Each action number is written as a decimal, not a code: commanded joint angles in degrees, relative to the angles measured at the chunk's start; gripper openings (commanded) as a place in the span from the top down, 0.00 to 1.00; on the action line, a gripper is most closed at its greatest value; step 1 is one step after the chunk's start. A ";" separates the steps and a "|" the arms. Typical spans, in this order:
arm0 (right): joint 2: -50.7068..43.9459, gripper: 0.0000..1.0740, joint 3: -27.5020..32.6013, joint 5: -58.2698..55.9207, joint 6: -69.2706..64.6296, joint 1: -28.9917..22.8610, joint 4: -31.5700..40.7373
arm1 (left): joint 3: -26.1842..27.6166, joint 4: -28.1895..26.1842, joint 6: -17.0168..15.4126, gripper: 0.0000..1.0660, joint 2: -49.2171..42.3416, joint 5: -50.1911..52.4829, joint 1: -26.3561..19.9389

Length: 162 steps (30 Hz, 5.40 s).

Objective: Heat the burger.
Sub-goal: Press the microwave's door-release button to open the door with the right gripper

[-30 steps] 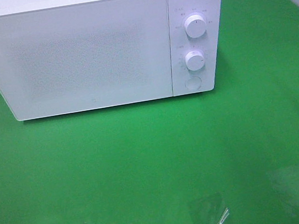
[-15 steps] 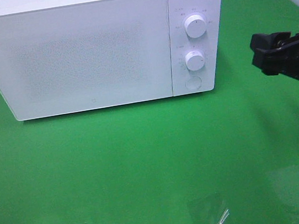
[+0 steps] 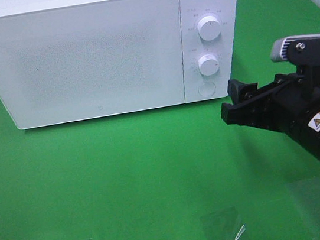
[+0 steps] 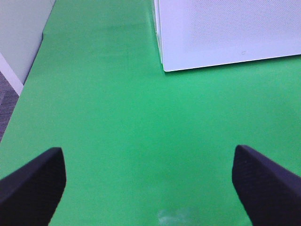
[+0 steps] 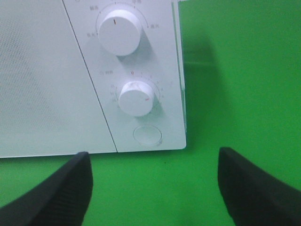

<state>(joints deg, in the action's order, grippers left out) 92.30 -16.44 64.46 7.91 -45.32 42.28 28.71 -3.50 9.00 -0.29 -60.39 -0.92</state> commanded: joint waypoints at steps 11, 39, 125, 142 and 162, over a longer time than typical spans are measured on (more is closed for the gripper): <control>1.38 0.44 -3.72 1.43 -33.52 -2.01 1.95 | -0.06 -0.17 -0.34 0.17 -1.03 0.80 -0.23; 1.89 1.00 -4.64 -9.05 -77.64 -1.95 6.70 | -0.06 -0.17 -0.34 0.17 -1.03 0.80 -0.23; 27.85 1.00 -36.50 -0.40 -86.52 16.67 -10.37 | -0.06 -0.11 -0.34 0.17 -1.03 0.80 -0.23; 33.98 1.00 -39.76 7.10 -88.12 16.67 -14.04 | -0.06 -0.11 -0.34 0.17 -1.03 0.80 -0.23; 29.62 1.00 -33.92 -3.21 -90.30 14.78 -16.16 | -0.06 -0.11 -0.34 0.17 -1.03 0.80 -0.23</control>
<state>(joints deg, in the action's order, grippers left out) 124.27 -49.10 54.14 -82.28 -30.65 29.62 28.71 -3.50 9.00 -0.29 -60.39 -0.92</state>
